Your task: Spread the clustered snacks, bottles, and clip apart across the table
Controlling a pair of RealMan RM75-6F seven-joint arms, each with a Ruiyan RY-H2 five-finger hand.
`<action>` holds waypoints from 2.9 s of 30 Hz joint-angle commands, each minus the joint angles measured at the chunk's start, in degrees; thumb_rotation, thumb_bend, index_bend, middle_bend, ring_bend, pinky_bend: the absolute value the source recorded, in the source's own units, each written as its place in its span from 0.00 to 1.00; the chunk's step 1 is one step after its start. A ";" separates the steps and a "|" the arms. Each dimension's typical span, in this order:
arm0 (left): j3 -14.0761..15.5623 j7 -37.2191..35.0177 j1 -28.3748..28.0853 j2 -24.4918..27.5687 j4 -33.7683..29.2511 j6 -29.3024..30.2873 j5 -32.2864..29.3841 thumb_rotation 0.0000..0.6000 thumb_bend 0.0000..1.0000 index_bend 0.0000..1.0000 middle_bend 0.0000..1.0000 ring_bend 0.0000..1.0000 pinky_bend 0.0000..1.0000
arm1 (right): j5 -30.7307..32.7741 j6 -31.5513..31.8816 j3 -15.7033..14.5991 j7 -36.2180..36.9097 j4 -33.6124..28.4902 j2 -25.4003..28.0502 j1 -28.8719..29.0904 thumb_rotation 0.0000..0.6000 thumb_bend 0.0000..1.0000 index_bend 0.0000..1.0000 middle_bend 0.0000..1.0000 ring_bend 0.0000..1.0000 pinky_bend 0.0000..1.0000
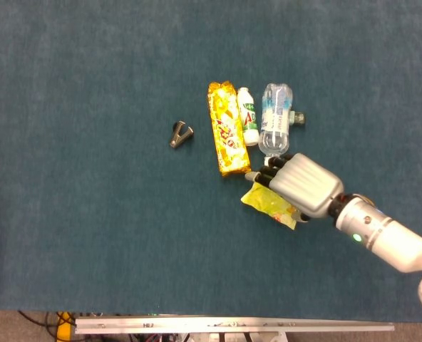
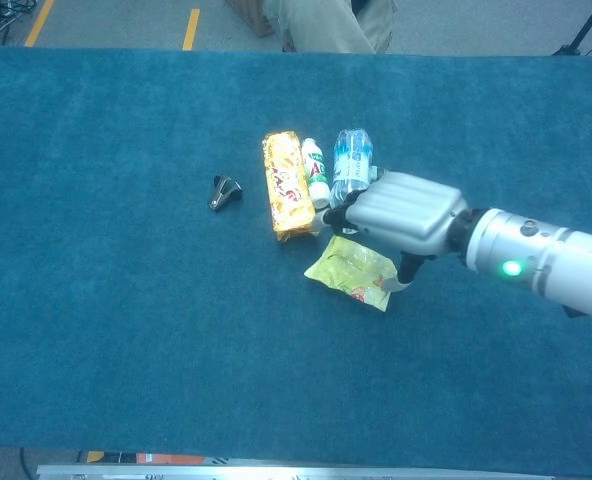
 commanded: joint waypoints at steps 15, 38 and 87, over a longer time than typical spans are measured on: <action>-0.16 0.28 0.34 0.70 -0.85 0.07 -0.15 1.00 0.36 0.00 0.04 0.04 0.07 | 1.48 2.47 -3.81 -0.50 1.31 -1.44 2.84 1.00 0.00 0.15 0.30 0.22 0.38; 0.24 1.49 1.09 1.40 -3.01 -0.18 -1.20 1.00 0.36 0.00 0.04 0.03 0.07 | -0.11 2.21 -6.13 0.58 4.00 -2.85 4.48 1.00 0.00 0.12 0.24 0.16 0.32; 0.30 0.32 1.40 0.91 -2.13 -0.45 -0.76 1.00 0.36 0.00 0.04 0.03 0.07 | -5.76 7.80 -7.77 8.85 -7.08 5.06 3.03 1.00 0.00 0.04 0.25 0.23 0.46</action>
